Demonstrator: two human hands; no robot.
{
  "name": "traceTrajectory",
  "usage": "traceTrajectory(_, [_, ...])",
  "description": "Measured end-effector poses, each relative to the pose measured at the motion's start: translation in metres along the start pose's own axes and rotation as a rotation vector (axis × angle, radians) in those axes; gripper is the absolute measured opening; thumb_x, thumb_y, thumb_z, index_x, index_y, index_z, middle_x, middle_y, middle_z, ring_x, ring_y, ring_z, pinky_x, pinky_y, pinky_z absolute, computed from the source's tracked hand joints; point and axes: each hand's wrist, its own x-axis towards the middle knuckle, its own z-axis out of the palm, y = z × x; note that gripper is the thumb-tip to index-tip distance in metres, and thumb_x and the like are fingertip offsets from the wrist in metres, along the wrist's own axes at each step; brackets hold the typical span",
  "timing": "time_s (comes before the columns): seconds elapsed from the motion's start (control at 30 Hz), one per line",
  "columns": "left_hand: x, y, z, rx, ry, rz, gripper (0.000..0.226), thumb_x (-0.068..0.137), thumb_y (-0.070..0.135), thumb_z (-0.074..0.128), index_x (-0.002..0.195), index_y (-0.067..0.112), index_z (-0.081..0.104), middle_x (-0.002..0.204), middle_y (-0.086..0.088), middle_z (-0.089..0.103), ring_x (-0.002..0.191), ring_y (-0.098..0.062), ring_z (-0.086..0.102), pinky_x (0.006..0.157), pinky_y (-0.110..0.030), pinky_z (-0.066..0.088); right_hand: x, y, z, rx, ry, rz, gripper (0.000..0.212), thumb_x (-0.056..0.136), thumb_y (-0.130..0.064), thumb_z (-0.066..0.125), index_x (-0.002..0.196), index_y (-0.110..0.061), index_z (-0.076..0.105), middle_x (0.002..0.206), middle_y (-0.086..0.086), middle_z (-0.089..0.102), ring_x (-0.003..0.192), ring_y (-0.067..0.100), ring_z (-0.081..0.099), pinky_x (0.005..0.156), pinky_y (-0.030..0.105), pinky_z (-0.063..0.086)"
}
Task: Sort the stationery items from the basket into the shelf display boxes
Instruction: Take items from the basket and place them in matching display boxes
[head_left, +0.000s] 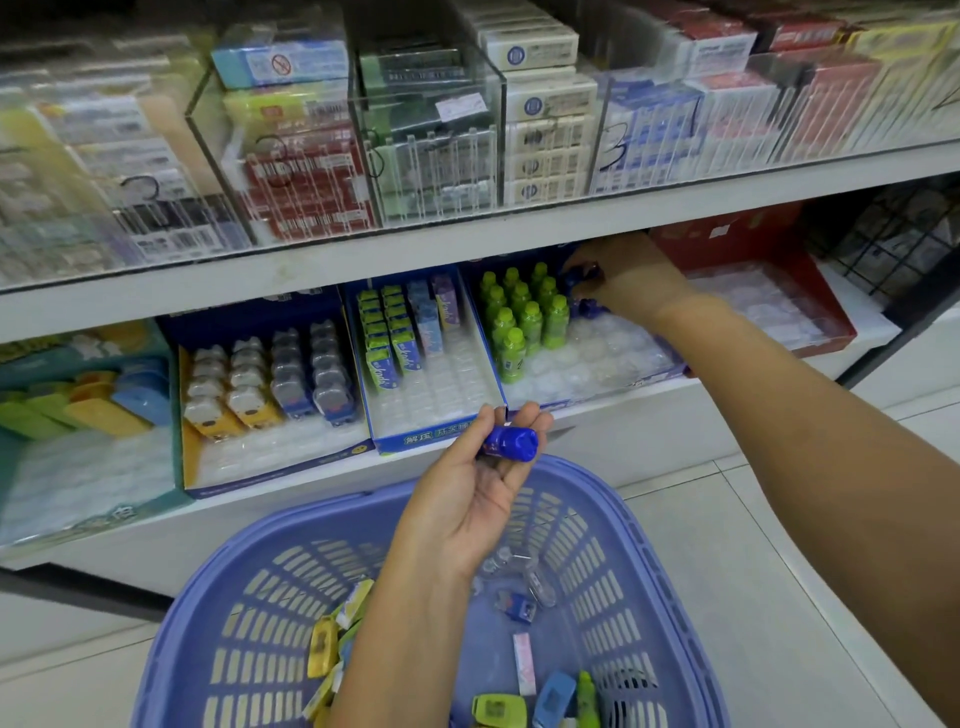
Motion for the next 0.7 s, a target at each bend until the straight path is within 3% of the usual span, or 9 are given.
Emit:
traceTrajectory(0.13, [-0.001,-0.002,0.001,0.029,-0.023,-0.006,0.020,0.095,0.015,0.051,0.087,-0.002,0.057,0.095,-0.026,0.070,0.084,-0.036,0.071,0.071,-0.041,0.060,0.002,-0.001,0.000,-0.064,-0.051,-0.001,0.035,0.085,-0.017,0.066,0.118,-0.008,0.065,0.117,0.016,0.064,0.107,0.032,0.058,0.090,0.035,0.047])
traceTrajectory(0.3, [-0.008,-0.005,0.010,0.223,0.010,0.058,0.018,0.097,0.021,0.051,0.089,0.005,0.056,0.074,-0.011,0.071,0.071,-0.027,0.073,0.051,-0.032,0.058,0.009,-0.004,0.002,-0.077,-0.130,0.053,0.036,0.085,-0.017,0.067,0.120,-0.009,0.063,0.120,0.016,0.062,0.110,0.032,0.057,0.089,0.031,0.045])
traceTrajectory(0.4, [-0.014,-0.011,0.011,0.414,-0.017,0.160,0.008,0.095,0.005,0.053,0.102,0.004,0.055,0.078,-0.008,0.069,0.071,-0.019,0.070,0.056,-0.031,0.058,-0.002,-0.002,0.010,0.021,0.092,0.085,0.031,0.084,-0.010,0.064,0.114,-0.006,0.064,0.115,0.016,0.062,0.110,0.031,0.055,0.087,0.029,0.043])
traceTrajectory(0.47, [-0.015,-0.015,0.008,0.603,-0.054,0.226,0.020,0.091,-0.003,0.055,0.111,0.002,0.053,0.093,-0.009,0.069,0.076,-0.014,0.069,0.063,-0.028,0.059,-0.023,-0.010,0.010,0.214,0.250,0.114,0.020,0.082,-0.012,0.066,0.101,-0.006,0.068,0.097,0.011,0.068,0.091,0.018,0.060,0.070,0.014,0.041])
traceTrajectory(0.5, [-0.015,-0.016,0.007,0.698,-0.046,0.269,0.020,0.089,-0.004,0.057,0.108,0.004,0.056,0.096,-0.008,0.069,0.077,-0.011,0.068,0.065,-0.027,0.059,-0.035,-0.016,0.008,0.373,0.214,0.130,0.014,0.081,-0.016,0.069,0.091,-0.007,0.069,0.082,0.004,0.069,0.073,0.008,0.060,0.059,0.008,0.039])
traceTrajectory(0.57, [-0.012,-0.019,0.008,0.862,0.005,0.364,0.017,0.086,-0.003,0.064,0.093,0.012,0.062,0.090,-0.004,0.068,0.074,-0.010,0.065,0.067,-0.024,0.059,-0.063,-0.035,-0.002,0.691,-0.042,0.096,0.018,0.078,-0.027,0.075,0.080,-0.010,0.071,0.062,-0.005,0.066,0.051,-0.001,0.054,0.050,0.011,0.042])
traceTrajectory(0.63, [-0.006,-0.021,0.012,1.015,0.053,0.487,0.018,0.082,0.000,0.070,0.085,0.017,0.066,0.079,-0.005,0.068,0.069,-0.014,0.061,0.068,-0.032,0.058,-0.089,-0.051,-0.014,0.849,-0.293,0.005,0.020,0.074,-0.031,0.076,0.085,-0.014,0.072,0.066,-0.005,0.069,0.056,0.004,0.059,0.053,0.017,0.048])
traceTrajectory(0.7, [0.003,-0.022,0.020,1.174,0.070,0.635,0.015,0.081,0.007,0.072,0.092,0.017,0.070,0.080,-0.009,0.071,0.069,-0.021,0.063,0.074,-0.043,0.056,-0.102,-0.059,-0.021,0.827,-0.333,-0.031,0.022,0.074,-0.024,0.078,0.093,-0.016,0.072,0.073,-0.009,0.071,0.064,0.009,0.063,0.060,0.017,0.052])
